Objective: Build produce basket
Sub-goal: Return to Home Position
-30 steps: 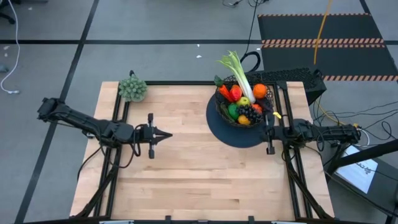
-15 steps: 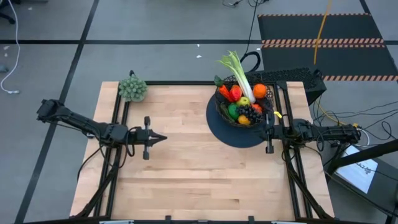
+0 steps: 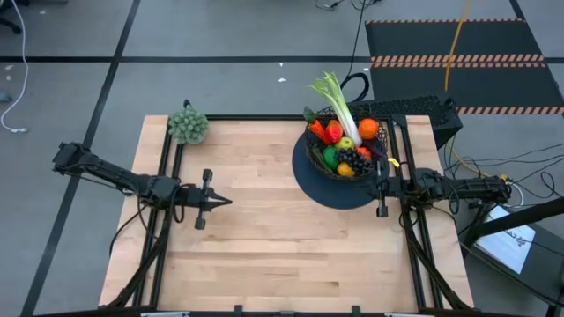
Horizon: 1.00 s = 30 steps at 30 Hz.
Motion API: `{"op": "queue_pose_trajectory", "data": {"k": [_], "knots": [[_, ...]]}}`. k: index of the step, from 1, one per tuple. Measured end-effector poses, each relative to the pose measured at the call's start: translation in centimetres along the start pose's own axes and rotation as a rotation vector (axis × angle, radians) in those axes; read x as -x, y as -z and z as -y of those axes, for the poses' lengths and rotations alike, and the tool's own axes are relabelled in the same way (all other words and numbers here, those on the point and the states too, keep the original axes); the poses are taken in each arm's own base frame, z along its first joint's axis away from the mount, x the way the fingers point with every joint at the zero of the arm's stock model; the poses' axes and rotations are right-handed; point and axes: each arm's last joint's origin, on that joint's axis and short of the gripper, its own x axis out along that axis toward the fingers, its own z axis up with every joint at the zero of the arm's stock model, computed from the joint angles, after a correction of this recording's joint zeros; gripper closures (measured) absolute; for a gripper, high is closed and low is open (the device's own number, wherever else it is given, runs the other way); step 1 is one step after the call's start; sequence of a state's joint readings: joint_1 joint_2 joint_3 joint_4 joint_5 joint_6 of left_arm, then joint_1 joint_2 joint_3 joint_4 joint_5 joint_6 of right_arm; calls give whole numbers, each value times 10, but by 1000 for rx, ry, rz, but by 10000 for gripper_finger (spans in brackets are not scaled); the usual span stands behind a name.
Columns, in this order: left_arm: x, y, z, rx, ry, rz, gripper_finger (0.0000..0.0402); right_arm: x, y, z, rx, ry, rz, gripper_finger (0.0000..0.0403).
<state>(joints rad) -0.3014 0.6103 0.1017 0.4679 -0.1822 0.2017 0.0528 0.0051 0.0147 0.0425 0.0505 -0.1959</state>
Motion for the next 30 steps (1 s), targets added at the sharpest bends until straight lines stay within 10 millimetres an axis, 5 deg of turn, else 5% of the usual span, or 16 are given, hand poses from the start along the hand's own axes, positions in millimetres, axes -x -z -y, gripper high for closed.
{"op": "queue_pose_trajectory", "data": {"k": [23, 30], "knots": [[0, 15, -6, 18, 25, -132, 400, 0, 0, 0, 0, 0, -2, 403], [6, 27, -4, 25, 8, -51, 400, 0, 0, 0, 0, 0, -2, 403]]}}
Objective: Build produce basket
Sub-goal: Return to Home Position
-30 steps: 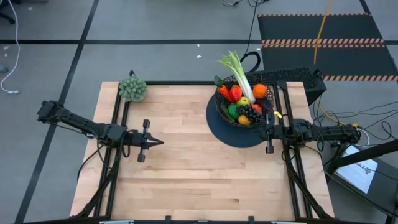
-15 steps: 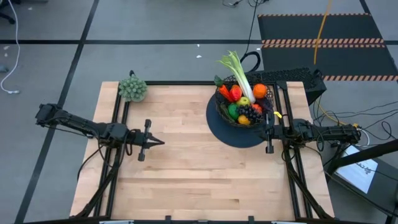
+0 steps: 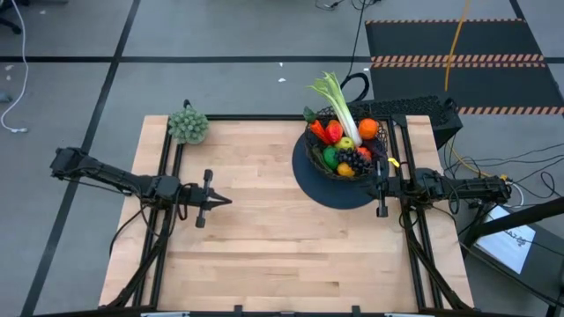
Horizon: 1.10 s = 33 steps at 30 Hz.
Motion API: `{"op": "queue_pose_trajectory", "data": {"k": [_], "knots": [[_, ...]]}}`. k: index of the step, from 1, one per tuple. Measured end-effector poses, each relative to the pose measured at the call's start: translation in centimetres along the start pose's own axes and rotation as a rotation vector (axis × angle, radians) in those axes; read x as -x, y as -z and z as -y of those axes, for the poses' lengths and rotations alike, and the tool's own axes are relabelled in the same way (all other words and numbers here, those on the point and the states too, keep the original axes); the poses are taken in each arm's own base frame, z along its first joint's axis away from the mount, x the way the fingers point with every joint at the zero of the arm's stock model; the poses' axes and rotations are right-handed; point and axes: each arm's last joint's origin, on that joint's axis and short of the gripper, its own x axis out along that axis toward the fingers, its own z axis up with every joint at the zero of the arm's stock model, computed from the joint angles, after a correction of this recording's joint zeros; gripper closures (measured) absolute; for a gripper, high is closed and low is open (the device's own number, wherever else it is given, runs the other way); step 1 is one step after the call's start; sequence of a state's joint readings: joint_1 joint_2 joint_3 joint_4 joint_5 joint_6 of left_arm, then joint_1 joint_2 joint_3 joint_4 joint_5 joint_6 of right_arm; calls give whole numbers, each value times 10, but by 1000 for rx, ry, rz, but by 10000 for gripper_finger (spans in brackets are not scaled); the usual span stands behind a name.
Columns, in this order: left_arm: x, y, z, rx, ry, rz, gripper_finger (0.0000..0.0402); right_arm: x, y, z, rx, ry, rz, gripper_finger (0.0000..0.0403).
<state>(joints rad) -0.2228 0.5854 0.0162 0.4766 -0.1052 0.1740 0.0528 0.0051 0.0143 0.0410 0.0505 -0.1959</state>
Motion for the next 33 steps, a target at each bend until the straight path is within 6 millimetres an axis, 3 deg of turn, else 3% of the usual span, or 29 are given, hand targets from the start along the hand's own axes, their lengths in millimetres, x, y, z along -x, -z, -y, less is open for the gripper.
{"op": "queue_pose_trajectory", "data": {"k": [33], "knots": [[36, -4, -4, 0, 0, 91, 400, 0, 0, 0, 0, 0, 0, 403]]}}
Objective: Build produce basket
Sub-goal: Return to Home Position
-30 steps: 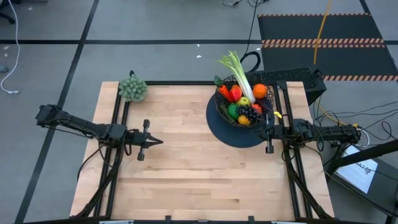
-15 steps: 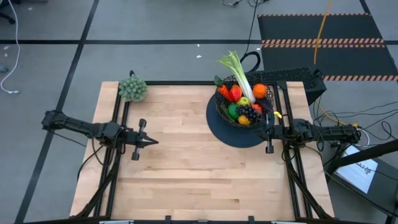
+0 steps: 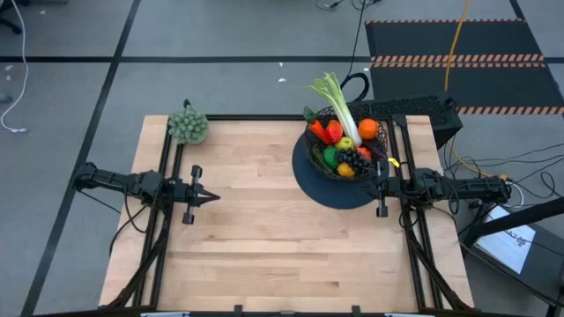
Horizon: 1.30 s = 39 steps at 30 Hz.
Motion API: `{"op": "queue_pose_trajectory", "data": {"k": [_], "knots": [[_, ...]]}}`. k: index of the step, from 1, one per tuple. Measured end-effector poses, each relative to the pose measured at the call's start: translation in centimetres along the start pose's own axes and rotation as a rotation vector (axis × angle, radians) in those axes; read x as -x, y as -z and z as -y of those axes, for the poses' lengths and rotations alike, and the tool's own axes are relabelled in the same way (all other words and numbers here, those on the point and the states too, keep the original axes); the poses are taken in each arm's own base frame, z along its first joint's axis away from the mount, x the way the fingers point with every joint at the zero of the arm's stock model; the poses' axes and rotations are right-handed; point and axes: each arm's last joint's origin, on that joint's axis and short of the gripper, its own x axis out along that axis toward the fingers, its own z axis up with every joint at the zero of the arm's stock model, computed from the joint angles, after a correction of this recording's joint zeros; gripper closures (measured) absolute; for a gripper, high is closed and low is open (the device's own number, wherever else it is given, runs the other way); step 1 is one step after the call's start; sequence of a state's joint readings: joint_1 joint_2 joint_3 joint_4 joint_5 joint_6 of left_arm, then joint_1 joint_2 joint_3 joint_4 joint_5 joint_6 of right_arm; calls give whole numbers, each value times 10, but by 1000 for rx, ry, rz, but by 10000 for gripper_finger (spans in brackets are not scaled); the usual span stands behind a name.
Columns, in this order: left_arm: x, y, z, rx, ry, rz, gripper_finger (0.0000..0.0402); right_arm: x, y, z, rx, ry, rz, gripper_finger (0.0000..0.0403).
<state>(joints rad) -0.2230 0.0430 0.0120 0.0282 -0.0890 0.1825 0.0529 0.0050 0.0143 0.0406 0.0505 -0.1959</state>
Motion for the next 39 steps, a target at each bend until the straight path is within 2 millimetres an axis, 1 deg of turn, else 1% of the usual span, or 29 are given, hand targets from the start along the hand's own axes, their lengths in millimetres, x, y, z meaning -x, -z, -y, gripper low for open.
{"op": "queue_pose_trajectory", "data": {"k": [6, 18, 27, 31, 39], "knots": [[3, -3, -1, -32, 1, 39, 400, 0, 0, 0, 0, 0, 0, 403], [3, -2, 0, -46, 11, 35, 399, 0, 0, 0, 1, 0, 0, 403], [3, -3, -1, -44, -25, 42, 377, 0, 0, 0, 0, 0, 0, 403], [3, -4, -2, -40, -29, 52, 379, 0, 0, 0, 1, 0, 0, 403], [3, -5, -2, -39, -30, 58, 398, 0, 0, 0, 0, 0, 0, 403]]}}
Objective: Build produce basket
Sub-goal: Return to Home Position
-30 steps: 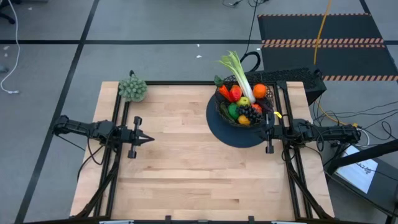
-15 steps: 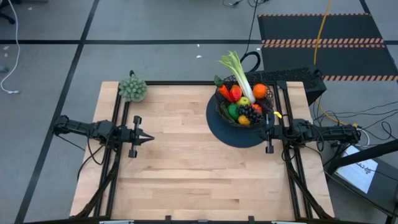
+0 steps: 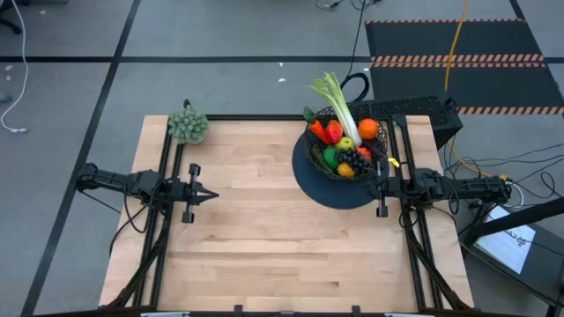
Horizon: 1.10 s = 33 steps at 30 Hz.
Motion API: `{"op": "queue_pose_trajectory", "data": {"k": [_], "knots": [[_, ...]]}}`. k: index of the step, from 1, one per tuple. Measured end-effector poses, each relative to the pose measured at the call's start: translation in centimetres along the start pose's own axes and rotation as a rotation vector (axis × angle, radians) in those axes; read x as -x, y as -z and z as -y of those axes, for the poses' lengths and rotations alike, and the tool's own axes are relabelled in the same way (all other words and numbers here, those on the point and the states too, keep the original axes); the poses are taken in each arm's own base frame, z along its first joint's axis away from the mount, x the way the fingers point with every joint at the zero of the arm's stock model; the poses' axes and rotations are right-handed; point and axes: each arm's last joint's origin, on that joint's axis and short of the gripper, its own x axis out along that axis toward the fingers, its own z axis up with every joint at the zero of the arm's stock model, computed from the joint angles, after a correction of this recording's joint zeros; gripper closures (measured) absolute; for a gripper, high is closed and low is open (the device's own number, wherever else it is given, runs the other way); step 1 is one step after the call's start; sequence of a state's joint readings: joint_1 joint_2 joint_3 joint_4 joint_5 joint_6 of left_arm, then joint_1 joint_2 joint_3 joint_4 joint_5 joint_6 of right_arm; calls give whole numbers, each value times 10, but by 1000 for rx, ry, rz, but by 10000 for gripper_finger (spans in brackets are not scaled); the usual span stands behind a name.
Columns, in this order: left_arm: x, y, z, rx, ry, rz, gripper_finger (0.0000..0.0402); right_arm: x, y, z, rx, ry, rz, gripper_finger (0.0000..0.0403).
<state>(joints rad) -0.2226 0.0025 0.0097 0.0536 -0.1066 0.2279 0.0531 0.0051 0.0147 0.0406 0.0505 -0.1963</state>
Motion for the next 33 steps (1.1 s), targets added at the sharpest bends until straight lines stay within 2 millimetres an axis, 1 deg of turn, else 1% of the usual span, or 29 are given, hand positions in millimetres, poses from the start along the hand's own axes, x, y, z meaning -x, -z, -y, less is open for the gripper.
{"op": "queue_pose_trajectory", "data": {"k": [3, 9, 14, 33], "knots": [[0, 0, 0, 0, 0, 0, 396, 0, 0, 0, 0, 0, 0, 403], [0, 0, 0, 0, 0, 1, 371, 0, 0, 0, 0, 0, 0, 403], [0, 0, 0, 0, 0, 1, 361, 0, 0, 0, 0, 0, 0, 403], [0, 0, 0, 0, 0, 2, 360, 0, 0, 0, 0, 0, 0, 403]]}}
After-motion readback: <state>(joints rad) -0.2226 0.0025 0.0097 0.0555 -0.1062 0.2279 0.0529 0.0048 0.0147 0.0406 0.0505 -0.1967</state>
